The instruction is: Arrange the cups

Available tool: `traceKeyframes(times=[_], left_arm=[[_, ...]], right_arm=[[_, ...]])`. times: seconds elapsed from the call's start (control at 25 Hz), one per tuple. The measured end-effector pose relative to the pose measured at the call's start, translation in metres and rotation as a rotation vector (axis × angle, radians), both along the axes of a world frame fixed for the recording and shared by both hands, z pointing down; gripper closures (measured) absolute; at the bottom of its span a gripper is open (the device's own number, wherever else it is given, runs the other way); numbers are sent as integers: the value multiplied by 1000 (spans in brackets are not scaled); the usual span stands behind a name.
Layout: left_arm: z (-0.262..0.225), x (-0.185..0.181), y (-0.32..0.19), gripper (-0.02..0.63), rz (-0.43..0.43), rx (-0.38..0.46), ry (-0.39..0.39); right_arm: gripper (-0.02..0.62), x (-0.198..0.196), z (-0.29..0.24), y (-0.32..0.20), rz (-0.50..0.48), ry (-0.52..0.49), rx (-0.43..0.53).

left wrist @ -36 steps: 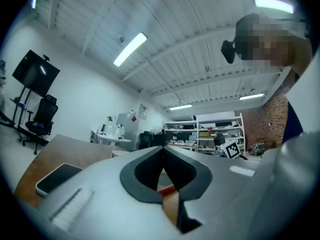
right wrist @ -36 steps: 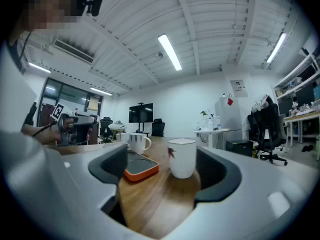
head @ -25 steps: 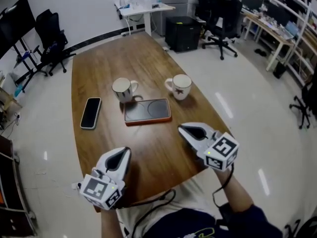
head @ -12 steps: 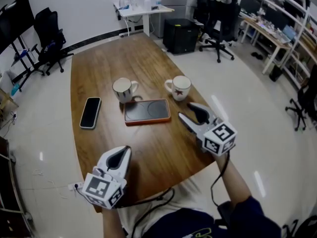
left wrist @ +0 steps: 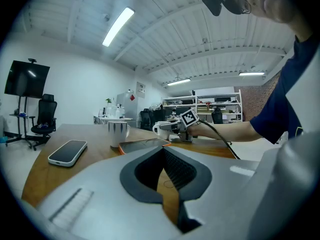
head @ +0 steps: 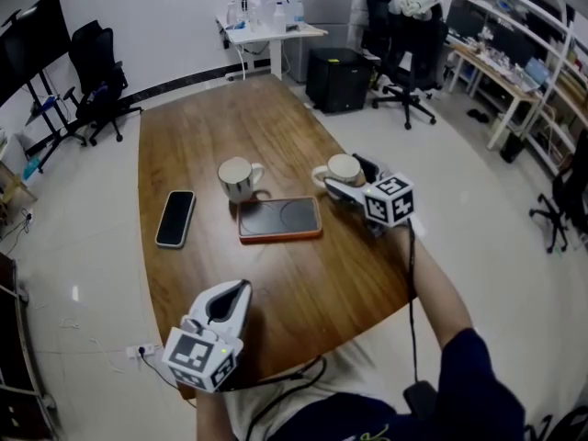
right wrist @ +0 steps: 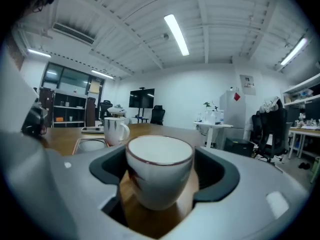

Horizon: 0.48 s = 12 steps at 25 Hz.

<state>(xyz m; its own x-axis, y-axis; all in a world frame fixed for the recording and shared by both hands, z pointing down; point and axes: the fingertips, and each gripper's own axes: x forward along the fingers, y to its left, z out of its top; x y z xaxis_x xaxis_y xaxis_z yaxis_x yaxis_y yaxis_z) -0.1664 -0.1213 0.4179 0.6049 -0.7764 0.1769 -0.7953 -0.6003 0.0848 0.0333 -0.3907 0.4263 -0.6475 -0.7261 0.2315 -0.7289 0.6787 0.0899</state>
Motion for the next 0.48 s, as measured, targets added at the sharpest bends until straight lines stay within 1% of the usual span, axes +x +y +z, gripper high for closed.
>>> traceKeyframes(times=[0.04, 0.16, 0.24, 0.28, 0.36, 0.44, 0.48], left_arm=[[0, 0, -1, 603, -1, 2, -1], [2, -1, -2, 603, 0, 14, -13], [2, -1, -1, 603, 3, 13, -16], [1, -2, -1, 603, -3, 10, -15], [-1, -3, -2, 604, -21, 4, -9], [1, -5, -5, 603, -29, 9, -15], [3, -6, -6, 603, -28, 14, -22]], right_arm=[[208, -1, 1, 0, 1, 0, -2], [211, -3, 1, 0, 29, -17, -35], [213, -8, -12, 12, 34, -77, -48], [213, -15, -25, 22, 23, -110, -35], [213, -45, -56, 48, -33, -149, 21], [212, -90, -75, 72, -117, -148, 74], [212, -114, -75, 81, -159, -133, 93]])
